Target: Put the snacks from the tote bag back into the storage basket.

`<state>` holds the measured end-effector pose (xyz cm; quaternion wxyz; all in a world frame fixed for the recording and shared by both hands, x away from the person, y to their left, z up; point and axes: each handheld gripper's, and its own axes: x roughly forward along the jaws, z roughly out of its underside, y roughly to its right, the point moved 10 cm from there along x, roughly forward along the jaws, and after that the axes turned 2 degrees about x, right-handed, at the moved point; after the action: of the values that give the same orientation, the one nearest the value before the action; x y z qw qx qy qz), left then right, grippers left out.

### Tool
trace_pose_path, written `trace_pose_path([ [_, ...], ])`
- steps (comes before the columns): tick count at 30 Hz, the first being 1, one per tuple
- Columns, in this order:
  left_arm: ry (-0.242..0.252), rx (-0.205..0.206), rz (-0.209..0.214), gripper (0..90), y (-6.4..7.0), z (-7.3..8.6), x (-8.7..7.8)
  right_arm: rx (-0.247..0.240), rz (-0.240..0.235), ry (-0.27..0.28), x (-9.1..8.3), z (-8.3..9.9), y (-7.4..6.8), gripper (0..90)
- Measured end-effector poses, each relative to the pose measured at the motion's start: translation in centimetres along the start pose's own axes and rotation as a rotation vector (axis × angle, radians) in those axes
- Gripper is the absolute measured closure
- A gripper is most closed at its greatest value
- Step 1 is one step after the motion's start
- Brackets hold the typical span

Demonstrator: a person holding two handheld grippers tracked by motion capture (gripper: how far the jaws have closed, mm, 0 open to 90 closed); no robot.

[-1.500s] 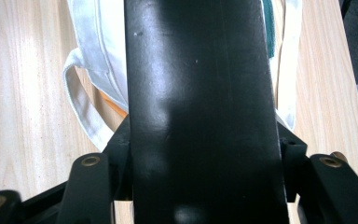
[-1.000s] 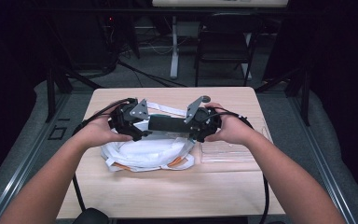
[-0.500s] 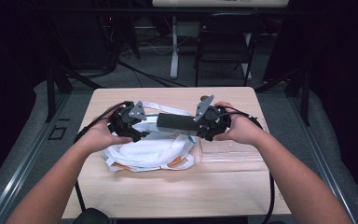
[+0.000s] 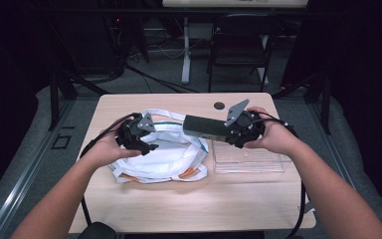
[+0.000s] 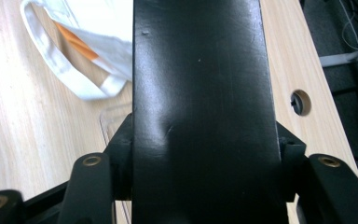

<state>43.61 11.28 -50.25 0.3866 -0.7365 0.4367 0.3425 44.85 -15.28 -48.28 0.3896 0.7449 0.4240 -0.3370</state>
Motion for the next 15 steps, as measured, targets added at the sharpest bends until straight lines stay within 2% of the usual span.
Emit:
trace_pose_path([
  [6,0.001,-0.016,-0.002,41.8,0.2,0.4,0.3,0.008,0.021,-0.020,-0.8,1.6,0.7,42.0],
  [9,-0.001,-0.012,0.000,41.8,0.6,0.6,0.5,0.009,0.026,-0.028,-0.9,2.1,1.0,42.1],
  [10,-0.007,-0.009,0.004,41.8,0.7,0.7,0.6,0.023,0.025,-0.010,-0.8,2.1,1.0,42.1],
  [11,-0.012,-0.004,-0.001,41.8,0.7,0.7,0.6,0.016,0.027,-0.023,-0.9,2.2,1.1,42.1],
  [15,-0.004,-0.016,-0.006,41.8,0.8,0.9,0.5,0.016,0.027,-0.017,-0.9,2.5,1.3,42.1],
])
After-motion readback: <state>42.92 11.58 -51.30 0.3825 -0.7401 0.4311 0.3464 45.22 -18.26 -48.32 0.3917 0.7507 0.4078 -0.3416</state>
